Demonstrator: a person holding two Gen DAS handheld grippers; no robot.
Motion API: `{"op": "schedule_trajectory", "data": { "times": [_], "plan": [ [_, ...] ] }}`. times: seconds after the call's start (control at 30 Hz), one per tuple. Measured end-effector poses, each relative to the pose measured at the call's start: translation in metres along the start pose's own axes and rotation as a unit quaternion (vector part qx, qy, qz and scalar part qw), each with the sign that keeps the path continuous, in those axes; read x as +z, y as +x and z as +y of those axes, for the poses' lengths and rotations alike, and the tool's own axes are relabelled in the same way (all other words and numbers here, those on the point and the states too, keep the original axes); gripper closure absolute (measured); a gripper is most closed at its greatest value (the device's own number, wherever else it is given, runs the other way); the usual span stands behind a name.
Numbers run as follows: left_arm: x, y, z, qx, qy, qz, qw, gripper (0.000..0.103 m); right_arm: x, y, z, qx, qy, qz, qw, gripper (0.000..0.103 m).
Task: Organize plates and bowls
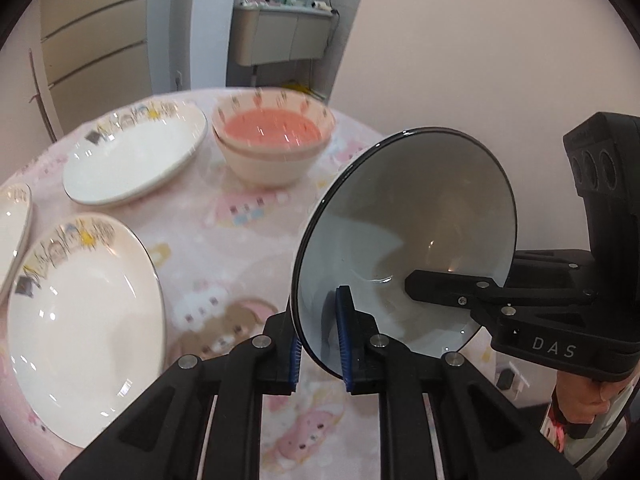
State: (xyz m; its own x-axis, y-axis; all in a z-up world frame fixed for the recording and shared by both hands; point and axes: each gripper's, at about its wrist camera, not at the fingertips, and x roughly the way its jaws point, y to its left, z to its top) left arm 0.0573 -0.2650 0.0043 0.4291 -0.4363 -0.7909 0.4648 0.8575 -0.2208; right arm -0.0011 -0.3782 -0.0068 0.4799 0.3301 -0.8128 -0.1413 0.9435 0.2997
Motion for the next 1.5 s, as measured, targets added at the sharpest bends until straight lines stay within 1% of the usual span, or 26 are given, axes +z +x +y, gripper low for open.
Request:
{"op": "schedule_trajectory", "data": {
  "times": [0.13, 0.2, 0.27, 0.33, 0.47, 0.57, 0.63, 0.73, 0.87, 1.03, 1.23, 1.33, 1.5],
  "plan": [
    [0.019, -0.009, 0.007, 0.007, -0.008, -0.024, 0.9997, 0.087, 0.026, -0.005, 0.005, -0.001, -0.002, -0.015, 1.0, 0.087],
    [0.033, -0.013, 0.013, 0.007, -0.022, -0.052, 0.9984, 0.087, 0.042, -0.008, 0.007, -0.002, -0.001, -0.028, 1.0, 0.088],
    [0.045, -0.015, 0.018, 0.003, -0.031, -0.069, 0.9971, 0.087, 0.06, -0.013, 0.01, -0.011, -0.002, -0.046, 0.999, 0.088],
    [0.06, -0.016, 0.024, -0.001, -0.044, -0.082, 0.9956, 0.087, 0.077, -0.015, 0.01, -0.01, 0.004, -0.06, 0.998, 0.088],
    [0.087, -0.014, 0.032, 0.013, -0.048, -0.098, 0.9939, 0.087, 0.107, -0.012, 0.004, -0.005, 0.021, -0.068, 0.997, 0.088],
    [0.109, -0.003, 0.043, 0.013, -0.057, -0.097, 0.9936, 0.087, 0.125, -0.004, 0.002, -0.011, 0.026, -0.073, 0.997, 0.088],
    [0.116, 0.005, 0.048, 0.016, -0.063, -0.092, 0.9936, 0.087, 0.132, 0.003, 0.001, -0.014, 0.027, -0.071, 0.997, 0.088],
    [0.124, 0.02, 0.057, 0.022, -0.069, -0.077, 0.9944, 0.087, 0.139, 0.017, -0.001, -0.018, 0.033, -0.058, 0.998, 0.088],
    [0.126, 0.038, 0.063, 0.022, -0.071, -0.057, 0.9956, 0.087, 0.142, 0.031, -0.008, -0.02, 0.043, -0.043, 0.998, 0.088],
    [0.127, 0.053, 0.066, 0.024, -0.07, -0.047, 0.9961, 0.086, 0.144, 0.041, -0.013, -0.031, 0.045, -0.039, 0.998, 0.088],
    [0.124, 0.061, 0.066, 0.032, -0.072, -0.036, 0.9962, 0.086, 0.146, 0.048, -0.013, -0.046, 0.043, -0.033, 0.997, 0.087],
    [0.122, 0.063, 0.064, 0.039, -0.071, -0.029, 0.9963, 0.086, 0.147, 0.052, -0.009, -0.055, 0.029, -0.025, 0.998, 0.086],
    [0.119, 0.064, 0.063, 0.047, -0.067, -0.025, 0.9963, 0.086, 0.147, 0.057, -0.01, -0.056, 0.027, -0.018, 0.998, 0.086]
  ]
}}
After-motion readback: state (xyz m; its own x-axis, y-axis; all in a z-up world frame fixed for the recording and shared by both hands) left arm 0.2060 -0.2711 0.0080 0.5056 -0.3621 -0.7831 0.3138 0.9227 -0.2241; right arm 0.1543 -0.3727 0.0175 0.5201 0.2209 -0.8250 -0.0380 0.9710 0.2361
